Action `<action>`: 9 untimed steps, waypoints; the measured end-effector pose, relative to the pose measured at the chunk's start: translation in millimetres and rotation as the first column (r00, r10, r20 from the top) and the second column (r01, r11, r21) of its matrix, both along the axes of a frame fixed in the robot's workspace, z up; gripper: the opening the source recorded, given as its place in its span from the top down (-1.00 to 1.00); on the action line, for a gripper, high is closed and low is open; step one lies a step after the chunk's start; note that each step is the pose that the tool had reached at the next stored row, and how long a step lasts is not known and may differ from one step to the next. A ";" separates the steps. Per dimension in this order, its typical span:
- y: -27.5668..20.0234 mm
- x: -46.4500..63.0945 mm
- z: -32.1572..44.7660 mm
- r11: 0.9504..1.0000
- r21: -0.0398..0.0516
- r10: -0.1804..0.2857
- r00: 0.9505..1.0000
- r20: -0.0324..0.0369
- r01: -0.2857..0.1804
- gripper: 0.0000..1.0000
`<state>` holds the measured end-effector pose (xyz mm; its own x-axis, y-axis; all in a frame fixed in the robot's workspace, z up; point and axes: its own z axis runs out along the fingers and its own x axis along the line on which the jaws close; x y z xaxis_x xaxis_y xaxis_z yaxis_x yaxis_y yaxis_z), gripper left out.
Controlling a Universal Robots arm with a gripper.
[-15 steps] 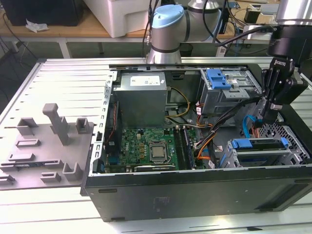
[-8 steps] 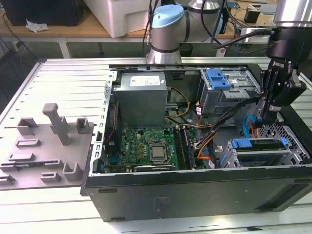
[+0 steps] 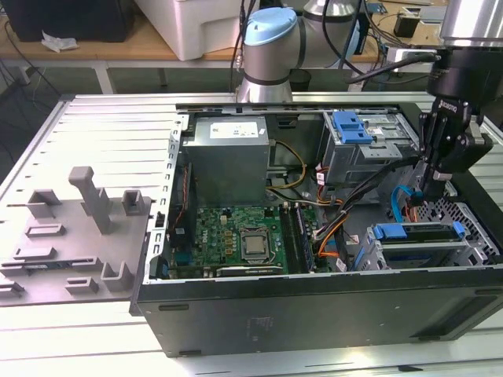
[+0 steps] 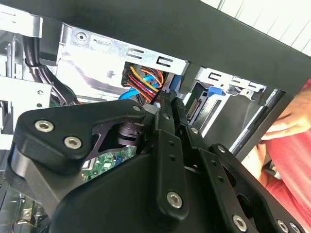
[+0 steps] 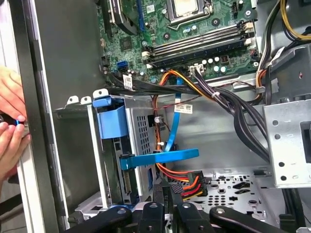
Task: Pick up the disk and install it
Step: 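Insert the first disk wire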
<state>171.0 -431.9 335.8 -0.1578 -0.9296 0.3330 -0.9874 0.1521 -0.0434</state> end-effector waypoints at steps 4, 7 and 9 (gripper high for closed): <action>-4.3 -3.2 0.0 1.000 0.018 0.006 1.000 0.014 -0.007 0.66; -7.8 -5.8 0.1 1.000 0.030 0.009 1.000 0.024 -0.010 0.66; -10.0 -7.0 0.7 0.999 0.046 0.010 1.000 0.030 -0.011 0.66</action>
<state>164.0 -441.9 336.5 -0.1571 -0.9455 0.2853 -0.9874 0.1442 -0.0659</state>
